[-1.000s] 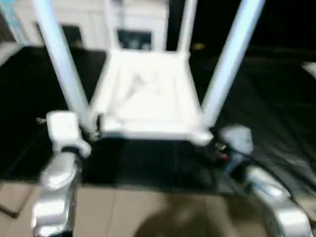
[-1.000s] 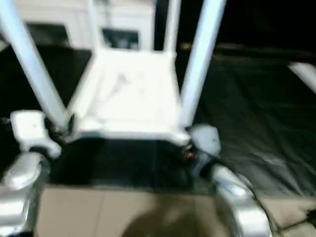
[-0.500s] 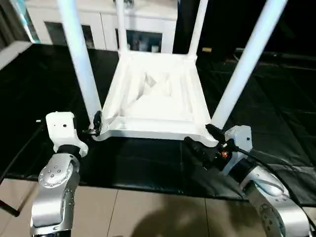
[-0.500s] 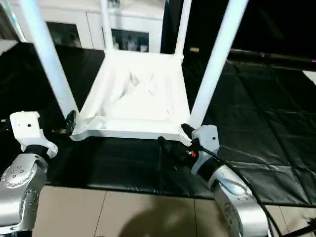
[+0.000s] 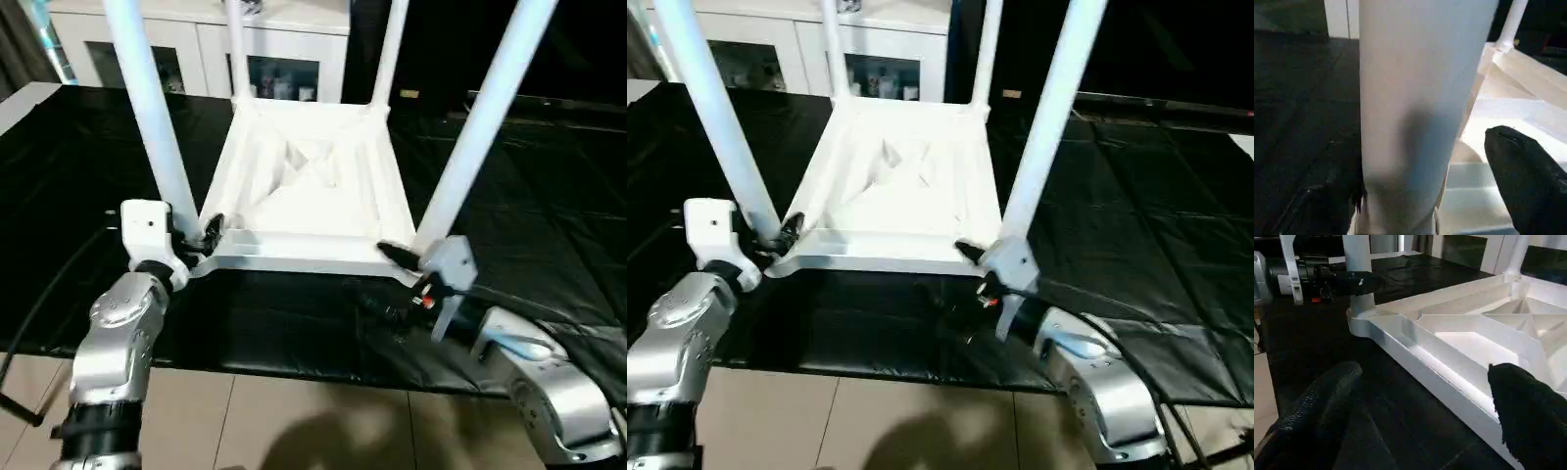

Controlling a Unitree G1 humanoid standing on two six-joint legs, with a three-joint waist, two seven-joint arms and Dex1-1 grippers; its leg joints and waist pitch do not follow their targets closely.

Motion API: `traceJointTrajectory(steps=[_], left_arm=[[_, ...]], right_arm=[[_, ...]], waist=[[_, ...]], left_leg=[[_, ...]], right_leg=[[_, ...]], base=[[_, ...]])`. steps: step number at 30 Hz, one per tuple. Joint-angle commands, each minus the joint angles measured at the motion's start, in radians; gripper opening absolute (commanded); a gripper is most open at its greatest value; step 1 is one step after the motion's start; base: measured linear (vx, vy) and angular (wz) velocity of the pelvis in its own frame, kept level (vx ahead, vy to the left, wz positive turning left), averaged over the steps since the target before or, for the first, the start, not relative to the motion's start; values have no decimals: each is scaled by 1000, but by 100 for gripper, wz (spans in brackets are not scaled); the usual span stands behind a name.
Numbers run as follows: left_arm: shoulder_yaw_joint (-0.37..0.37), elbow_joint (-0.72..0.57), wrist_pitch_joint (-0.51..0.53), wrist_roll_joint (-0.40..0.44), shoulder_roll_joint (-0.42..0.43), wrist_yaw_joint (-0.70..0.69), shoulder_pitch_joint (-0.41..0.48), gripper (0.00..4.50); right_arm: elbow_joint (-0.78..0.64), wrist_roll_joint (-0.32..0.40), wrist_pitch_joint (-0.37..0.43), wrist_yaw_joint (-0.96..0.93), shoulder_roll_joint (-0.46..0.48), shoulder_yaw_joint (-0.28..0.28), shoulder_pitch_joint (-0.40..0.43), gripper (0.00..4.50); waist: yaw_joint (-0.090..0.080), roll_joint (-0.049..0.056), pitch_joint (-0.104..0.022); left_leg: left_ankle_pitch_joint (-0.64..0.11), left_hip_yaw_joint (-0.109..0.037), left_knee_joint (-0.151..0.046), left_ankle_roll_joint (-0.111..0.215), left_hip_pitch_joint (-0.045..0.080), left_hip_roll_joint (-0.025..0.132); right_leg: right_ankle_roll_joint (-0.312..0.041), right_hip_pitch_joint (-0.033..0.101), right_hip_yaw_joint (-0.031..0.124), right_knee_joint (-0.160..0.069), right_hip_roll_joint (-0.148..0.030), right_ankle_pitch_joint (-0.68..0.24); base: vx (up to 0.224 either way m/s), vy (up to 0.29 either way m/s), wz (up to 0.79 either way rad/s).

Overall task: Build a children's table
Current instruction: Flip table

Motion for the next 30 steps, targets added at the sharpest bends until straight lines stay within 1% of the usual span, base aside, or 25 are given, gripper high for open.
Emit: traceJointTrajectory(steps=[1, 2, 3, 5, 6, 7, 8, 9, 11, 12, 16, 17, 23, 24, 27, 30], left_arm=[[-21, 14, 13, -18, -4, -25, -14, 367], [-23, 16, 14, -24, -8, -31, -17, 353], [-25, 17, 14, -27, -11, -33, -19, 353], [-29, 22, 13, -26, -12, -33, -23, 335], [-34, 39, 6, -22, -13, -36, -30, 330], [-35, 40, 6, -22, -13, -36, -31, 321], [-35, 46, 4, -21, -14, -36, -35, 297], [-35, 47, 3, -20, -15, -35, -36, 297], [-36, 53, 2, -20, -16, -38, -39, 276], [-37, 55, 3, -22, -16, -40, -41, 276], [-44, 62, 4, -28, -16, -50, -43, 240], [-45, 62, 4, -29, -17, -54, -44, 225], [-53, 80, 1, -28, -16, -68, -54, 214], [-56, 84, 1, -27, -15, -70, -56, 213], [-59, 93, 1, -26, -15, -69, -62, 212], [-36, 86, 26, -63, -36, -61, -72, 212]], right_arm=[[3, -3, 1, 5, -12, 1, -17, 450], [5, -2, -3, 5, -11, 0, -17, 450], [7, 4, -3, 12, -10, 0, -17, 450], [11, 8, -11, 20, -11, 1, -16, 450], [23, 1, -33, 32, -13, 7, -14, 450], [23, 0, -33, 33, -13, 8, -14, 450], [26, -1, -35, 38, -15, 10, -13, 450], [26, -2, -36, 40, -16, 11, -13, 450], [29, -1, -34, 41, -15, 11, -14, 450], [31, 0, -34, 42, -15, 11, -16, 450], [40, -1, -41, 47, -15, 14, -20, 450], [41, -1, -42, 48, -15, 14, -21, 450], [50, -1, -51, 56, -15, 15, -24, 450], [51, -1, -52, 57, -15, 15, -24, 450], [53, -1, -52, 55, -14, 13, -24, 450], [67, -5, -32, 23, -6, 1, -25, 450]], waist=[[0, 16, -50], [2, 15, -49], [2, 15, -48], [2, 15, -47], [3, 19, -46], [4, 19, -46], [5, 18, -46], [6, 19, -46], [7, 16, -46], [8, 17, -46], [10, 18, -46], [10, 17, -46], [11, 17, -44], [12, 19, -44], [15, 21, -43], [17, 20, -44]], left_leg=[[-60, -21, -82, 43, 0, 70], [-73, -19, -83, 42, 1, 70], [-76, -19, -84, 41, 1, 71], [-87, -17, -84, 40, 1, 70], [-100, -17, -84, 36, 1, 71], [-102, -16, -85, 36, 1, 71], [-100, -15, -85, 35, 2, 71], [-97, -15, -85, 34, 2, 72], [-89, -14, -85, 35, 1, 73], [-85, -14, -85, 36, 1, 72], [-88, -14, -86, 35, 1, 73], [-92, -13, -85, 34, 1, 72], [-97, -12, -86, 35, 1, 72], [-93, -12, -86, 36, 1, 73], [-100, -13, -88, 32, 2, 74], [-96, -12, -88, 30, 2, 74]], right_leg=[[-235, 37, 59, -64, -113, 107], [-240, 36, 60, -67, -114, 89], [-240, 36, 60, -67, -114, 82], [-240, 36, 60, -69, -114, 62], [-237, 34, 61, -71, -114, 41], [-236, 34, 61, -72, -115, 36], [-234, 34, 62, -73, -114, 31], [-233, 34, 61, -71, -114, 32], [-231, 35, 61, -71, -116, 39], [-231, 33, 61, -70, -114, 44], [-230, 32, 61, -71, -114, 40], [-232, 33, 61, -72, -115, 34], [-225, 32, 62, -74, -115, 10], [-226, 31, 62, -74, -116, 11], [-224, 30, 61, -74, -115, 5], [-225, 30, 62, -74, -116, 12]], base=[[0, 0, 0], [0, 0, 0], [0, 0, 0], [0, 0, 0], [0, 0, 0], [0, 0, 0], [0, 0, 0], [0, 0, 0], [0, 0, 0], [0, 0, 0], [0, 0, 0], [0, 0, 0], [0, 0, 0], [0, 0, 0], [0, 0, 0], [0, 0, 0]])
